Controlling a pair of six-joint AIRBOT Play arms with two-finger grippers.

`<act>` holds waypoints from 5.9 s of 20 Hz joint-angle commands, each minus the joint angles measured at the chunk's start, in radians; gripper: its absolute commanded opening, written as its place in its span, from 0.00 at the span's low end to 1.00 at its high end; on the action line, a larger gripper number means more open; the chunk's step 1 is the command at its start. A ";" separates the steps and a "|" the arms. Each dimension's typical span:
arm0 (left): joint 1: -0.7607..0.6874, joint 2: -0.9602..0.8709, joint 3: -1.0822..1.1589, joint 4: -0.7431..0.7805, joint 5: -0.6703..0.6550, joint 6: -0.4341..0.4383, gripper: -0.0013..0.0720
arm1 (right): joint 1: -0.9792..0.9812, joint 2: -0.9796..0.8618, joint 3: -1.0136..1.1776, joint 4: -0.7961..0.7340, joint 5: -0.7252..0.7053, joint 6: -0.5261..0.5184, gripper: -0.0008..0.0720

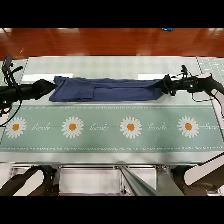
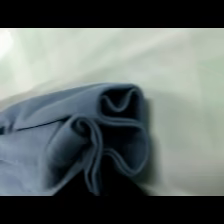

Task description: Fold the shirts.

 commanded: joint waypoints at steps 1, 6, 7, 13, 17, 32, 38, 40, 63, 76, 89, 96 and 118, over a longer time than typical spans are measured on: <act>-0.001 0.001 -0.003 0.000 0.002 0.000 0.71 | 0.037 -0.018 0.064 0.020 0.019 0.016 0.05; -0.008 0.001 -0.003 -0.012 -0.013 0.005 0.05 | 0.011 0.096 0.066 -0.157 0.132 0.053 0.05; -0.022 0.000 -0.003 -0.011 -0.011 0.006 0.04 | 0.006 0.141 0.066 -0.228 0.155 0.074 0.05; -0.344 -0.108 0.032 -0.011 0.104 -0.003 0.04 | -0.007 0.486 -0.060 -0.446 0.256 0.106 0.05; -0.589 -0.334 0.218 -0.011 0.173 -0.095 0.04 | -0.007 0.728 -0.226 -0.472 0.263 0.122 0.05; -1.023 -0.995 0.870 -0.122 -0.183 -0.309 0.04 | -0.006 1.149 -0.396 -0.385 0.333 0.202 0.05; -0.970 -0.957 0.913 -0.135 -0.259 -0.257 0.04 | -0.006 1.138 -0.393 -0.251 0.312 0.178 0.05; -0.884 -0.880 0.903 -0.071 -0.305 -0.253 0.04 | 0.042 1.095 -0.367 -0.192 0.299 0.170 0.05; -0.163 0.131 -0.099 0.106 -0.212 -0.114 0.04 | 0.731 -0.134 0.544 0.075 -0.109 0.240 0.06; 0.076 0.099 0.072 0.033 -0.163 -0.114 0.04 | 0.451 0.155 0.538 -0.216 0.403 0.244 0.58; -0.079 0.135 -0.075 0.000 -0.092 -0.074 0.04 | 0.216 0.893 -0.747 -0.415 -0.143 0.405 0.58; -0.126 0.135 -0.111 0.000 -0.097 -0.074 0.04 | 0.339 0.509 -0.656 0.093 -0.195 0.106 0.58; -0.126 0.132 -0.111 0.000 -0.093 -0.073 0.04 | 0.508 0.239 0.379 -0.317 0.133 0.332 0.05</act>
